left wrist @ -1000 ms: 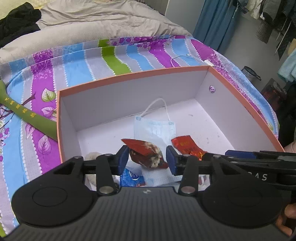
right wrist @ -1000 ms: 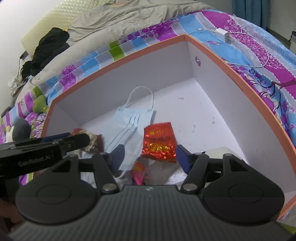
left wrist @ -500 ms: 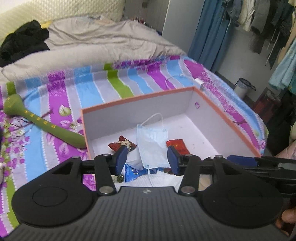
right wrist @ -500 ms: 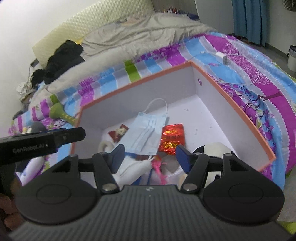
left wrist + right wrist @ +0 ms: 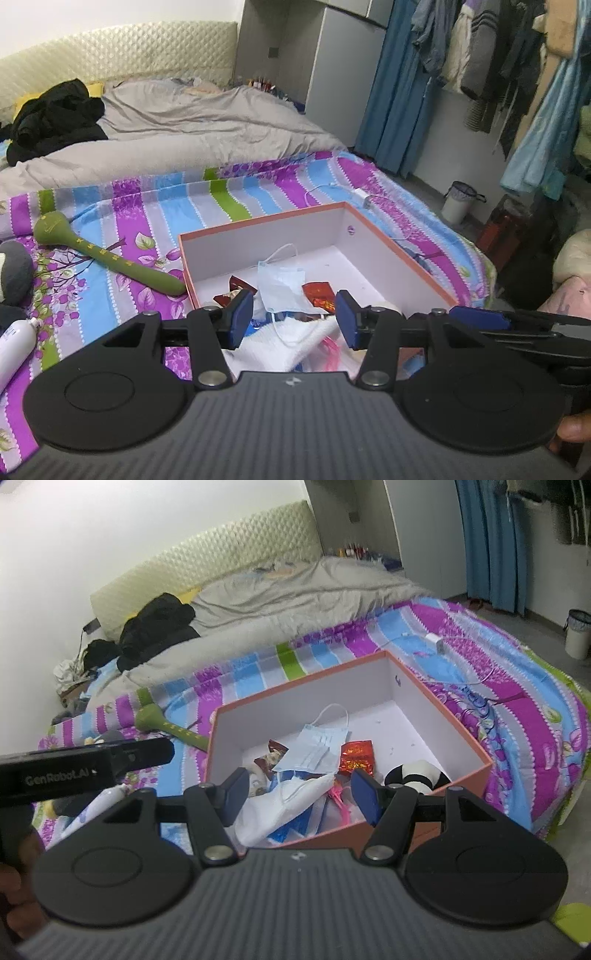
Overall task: Organize soft objects
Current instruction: 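Withdraw both tools up and away from the box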
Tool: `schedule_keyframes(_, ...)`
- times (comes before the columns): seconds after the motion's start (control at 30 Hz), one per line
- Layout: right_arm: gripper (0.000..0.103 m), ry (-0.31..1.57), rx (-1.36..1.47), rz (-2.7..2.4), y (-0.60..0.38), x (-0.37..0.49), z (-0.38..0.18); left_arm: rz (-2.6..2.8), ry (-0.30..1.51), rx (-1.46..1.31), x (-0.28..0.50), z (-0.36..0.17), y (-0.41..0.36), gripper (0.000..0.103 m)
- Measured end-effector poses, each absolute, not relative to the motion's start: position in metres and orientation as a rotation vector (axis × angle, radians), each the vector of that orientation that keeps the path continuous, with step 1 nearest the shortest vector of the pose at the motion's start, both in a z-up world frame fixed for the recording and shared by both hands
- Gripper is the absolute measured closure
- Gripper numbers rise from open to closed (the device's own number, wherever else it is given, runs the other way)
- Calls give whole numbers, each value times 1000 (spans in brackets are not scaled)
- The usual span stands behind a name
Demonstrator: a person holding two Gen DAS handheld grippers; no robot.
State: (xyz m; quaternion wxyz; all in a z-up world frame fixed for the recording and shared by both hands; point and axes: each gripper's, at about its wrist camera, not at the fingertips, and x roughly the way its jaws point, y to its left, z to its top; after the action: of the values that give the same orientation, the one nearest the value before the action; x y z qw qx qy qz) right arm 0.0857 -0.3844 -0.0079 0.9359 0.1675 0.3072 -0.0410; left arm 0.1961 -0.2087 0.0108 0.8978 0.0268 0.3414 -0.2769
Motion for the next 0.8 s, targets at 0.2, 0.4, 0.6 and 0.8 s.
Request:
schedule_keyframes(0.2,39,599,333,-93,-368,48,2,-594,672,43,149,24,-191,41)
schedule_keyframes(0.4,39,574,320,-101,-355,19,8,-596,662,39,111,28,-175,40)
schedule_keyframes(0.6,39,564,303,-111,-345,-2,10,-575,648,28,89,32,-154,38)
schedule_keyframes(0.8,39,564,297,-120,-341,-16,10,-561,650,19,72,32,-139,38)
